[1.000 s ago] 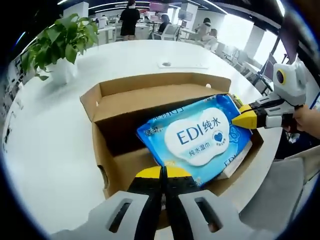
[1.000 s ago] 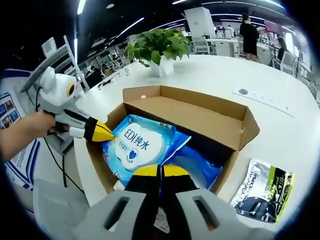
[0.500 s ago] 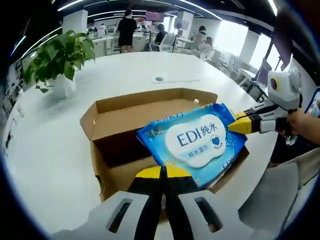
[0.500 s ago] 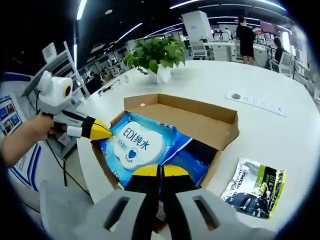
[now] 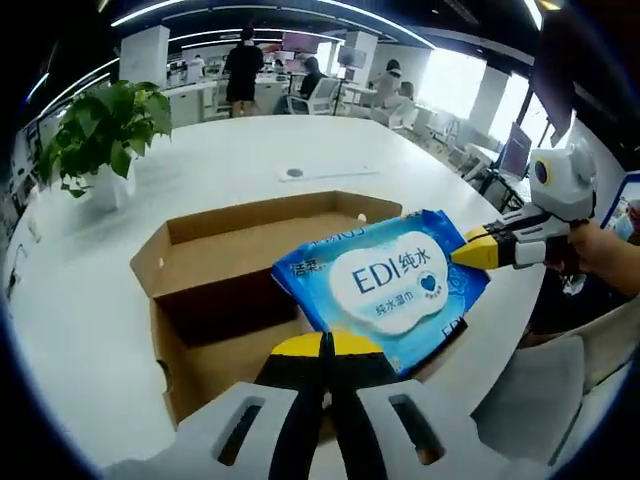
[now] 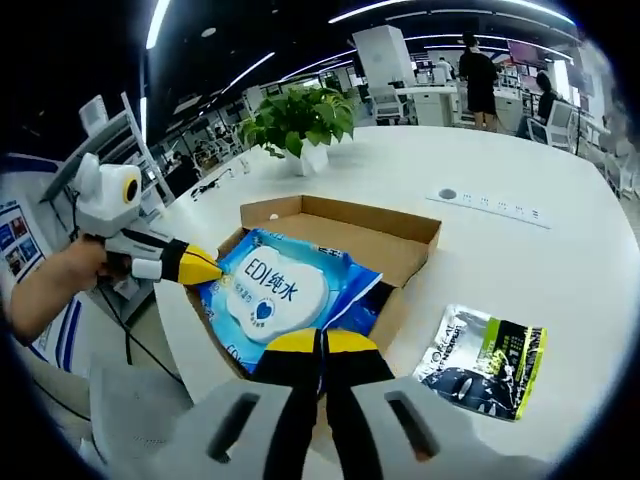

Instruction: Operate the shoe box by opening the lid, removing the specified soft item, and placing it in the target area until the item is outside and the box remains undamaged.

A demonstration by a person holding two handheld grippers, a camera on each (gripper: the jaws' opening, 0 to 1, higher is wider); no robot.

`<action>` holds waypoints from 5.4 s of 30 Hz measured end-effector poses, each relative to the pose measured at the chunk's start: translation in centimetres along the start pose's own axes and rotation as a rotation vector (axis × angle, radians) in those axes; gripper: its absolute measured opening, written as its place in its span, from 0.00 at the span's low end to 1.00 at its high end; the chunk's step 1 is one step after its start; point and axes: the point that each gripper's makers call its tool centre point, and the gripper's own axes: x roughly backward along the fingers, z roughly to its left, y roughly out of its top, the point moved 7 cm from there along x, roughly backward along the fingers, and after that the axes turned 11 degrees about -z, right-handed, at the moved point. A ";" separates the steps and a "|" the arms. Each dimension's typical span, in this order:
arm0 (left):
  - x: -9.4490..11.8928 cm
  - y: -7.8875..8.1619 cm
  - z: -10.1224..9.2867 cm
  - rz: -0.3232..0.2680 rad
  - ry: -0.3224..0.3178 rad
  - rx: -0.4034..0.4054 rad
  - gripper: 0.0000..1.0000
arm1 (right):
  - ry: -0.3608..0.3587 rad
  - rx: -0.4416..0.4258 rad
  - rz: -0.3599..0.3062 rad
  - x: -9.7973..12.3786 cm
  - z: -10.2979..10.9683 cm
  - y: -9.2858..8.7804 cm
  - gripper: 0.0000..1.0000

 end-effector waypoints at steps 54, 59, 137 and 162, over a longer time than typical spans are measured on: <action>-8.0 1.8 -11.0 -0.029 -0.120 -0.016 0.00 | -0.136 -0.024 0.029 8.2 -10.7 -0.9 0.00; -8.9 1.9 -12.1 -0.030 -0.135 -0.026 0.00 | -0.153 -0.027 0.033 8.9 -11.7 -1.1 0.00; -20.3 0.0 -13.7 0.263 -0.181 -0.483 0.00 | -0.229 -0.076 0.070 4.9 -21.0 -6.4 0.00; -17.7 1.1 -14.4 0.146 -0.171 -0.448 0.10 | -0.260 -0.033 0.061 6.6 -21.1 -6.0 0.04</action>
